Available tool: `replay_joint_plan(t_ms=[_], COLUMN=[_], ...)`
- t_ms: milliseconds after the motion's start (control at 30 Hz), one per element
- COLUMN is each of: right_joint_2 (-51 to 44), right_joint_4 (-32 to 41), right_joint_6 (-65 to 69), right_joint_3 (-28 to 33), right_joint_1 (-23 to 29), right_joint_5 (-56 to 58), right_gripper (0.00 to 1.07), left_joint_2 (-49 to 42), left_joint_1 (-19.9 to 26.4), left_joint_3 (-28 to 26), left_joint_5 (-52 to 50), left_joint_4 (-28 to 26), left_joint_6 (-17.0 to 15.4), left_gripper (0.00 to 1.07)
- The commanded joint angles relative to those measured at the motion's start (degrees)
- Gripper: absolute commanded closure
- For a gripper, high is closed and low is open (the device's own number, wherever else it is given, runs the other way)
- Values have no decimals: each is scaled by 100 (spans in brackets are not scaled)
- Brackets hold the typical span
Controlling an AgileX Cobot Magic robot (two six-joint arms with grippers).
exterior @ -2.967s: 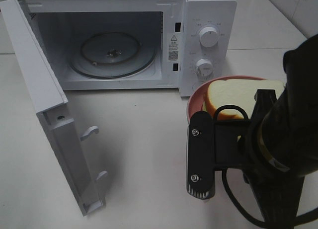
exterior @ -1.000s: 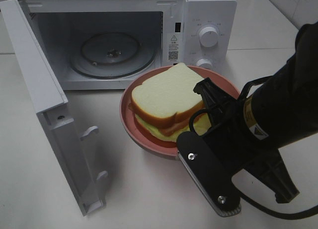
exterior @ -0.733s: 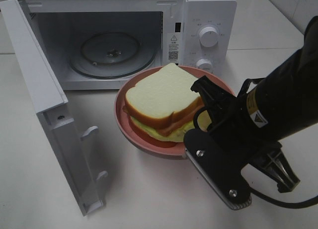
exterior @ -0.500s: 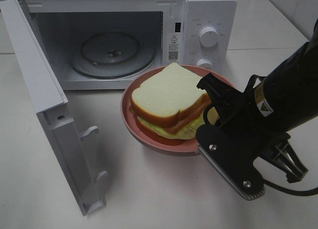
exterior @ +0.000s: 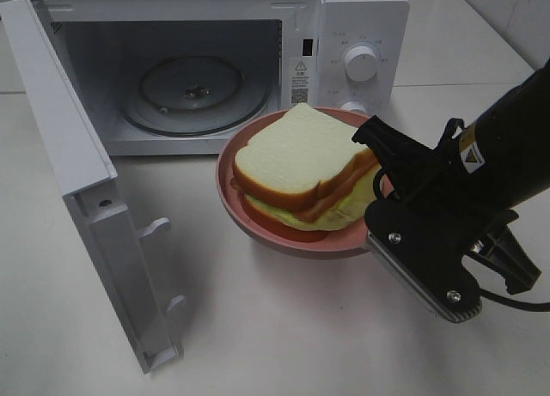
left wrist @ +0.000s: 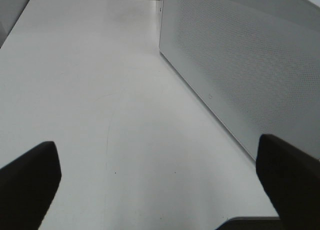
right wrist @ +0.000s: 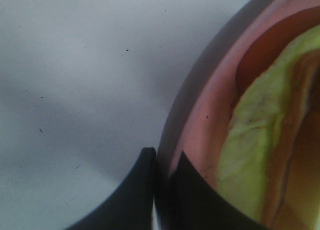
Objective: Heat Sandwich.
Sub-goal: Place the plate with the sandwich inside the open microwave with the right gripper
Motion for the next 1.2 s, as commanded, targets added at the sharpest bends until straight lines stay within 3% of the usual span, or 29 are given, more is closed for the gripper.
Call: replay_joint_plan(t_ms=[33, 600, 1200], right_joint_2=[-29, 596, 1644], right_joint_4=[23, 23, 63], right_joint_6=[-86, -57, -63], right_joint_3=[-23, -315, -1369], right_joint_1=[-29, 17, 321], right_joint_5=[-212, -963, -1146], right_gripper=[107, 107, 107], left_joint_2=[-86, -86, -86], left_joint_1=[-46, -46, -46], left_joint_3=[11, 11, 11], left_joint_5=[-57, -57, -57], left_joint_4=[-23, -23, -23], left_joint_6=[11, 11, 11], left_gripper=[7, 7, 7])
